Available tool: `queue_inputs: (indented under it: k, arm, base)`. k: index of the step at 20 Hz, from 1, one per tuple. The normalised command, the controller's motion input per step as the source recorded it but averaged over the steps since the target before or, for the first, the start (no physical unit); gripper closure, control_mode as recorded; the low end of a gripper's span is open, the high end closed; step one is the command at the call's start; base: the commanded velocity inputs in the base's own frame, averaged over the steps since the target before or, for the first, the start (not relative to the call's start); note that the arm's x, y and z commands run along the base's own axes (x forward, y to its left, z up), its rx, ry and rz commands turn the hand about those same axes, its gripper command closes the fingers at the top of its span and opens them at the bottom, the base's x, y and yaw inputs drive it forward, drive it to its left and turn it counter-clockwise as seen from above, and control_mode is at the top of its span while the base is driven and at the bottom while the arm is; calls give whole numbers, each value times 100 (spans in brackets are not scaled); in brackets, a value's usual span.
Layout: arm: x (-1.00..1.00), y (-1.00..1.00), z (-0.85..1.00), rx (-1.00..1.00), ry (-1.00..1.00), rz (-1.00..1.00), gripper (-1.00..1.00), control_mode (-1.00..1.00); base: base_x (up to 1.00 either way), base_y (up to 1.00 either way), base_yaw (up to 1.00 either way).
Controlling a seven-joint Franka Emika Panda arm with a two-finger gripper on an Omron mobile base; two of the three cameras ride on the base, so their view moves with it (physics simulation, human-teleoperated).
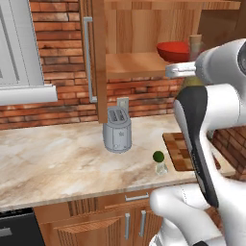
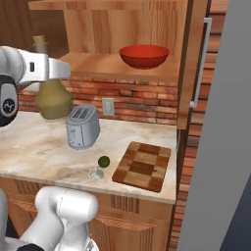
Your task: Open the cabinet. Place the bowl and condiment on the counter. Then place the lime and garlic on the cutting board.
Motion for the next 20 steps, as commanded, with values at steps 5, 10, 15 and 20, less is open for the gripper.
queue_inputs:
  k: [5,10,15,20]
  arm:
    - [-78,6,-18,0,0,-4,100,-100]
    - [-59,18,-10,0,0,-3,100,-100]
    - [-50,25,-9,0,0,-3,100,-100]
    - [-37,25,-9,0,0,-2,100,-100]
  base:
    - [0,0,0]
    - [0,0,0]
    - [0,0,0]
    - [0,0,0]
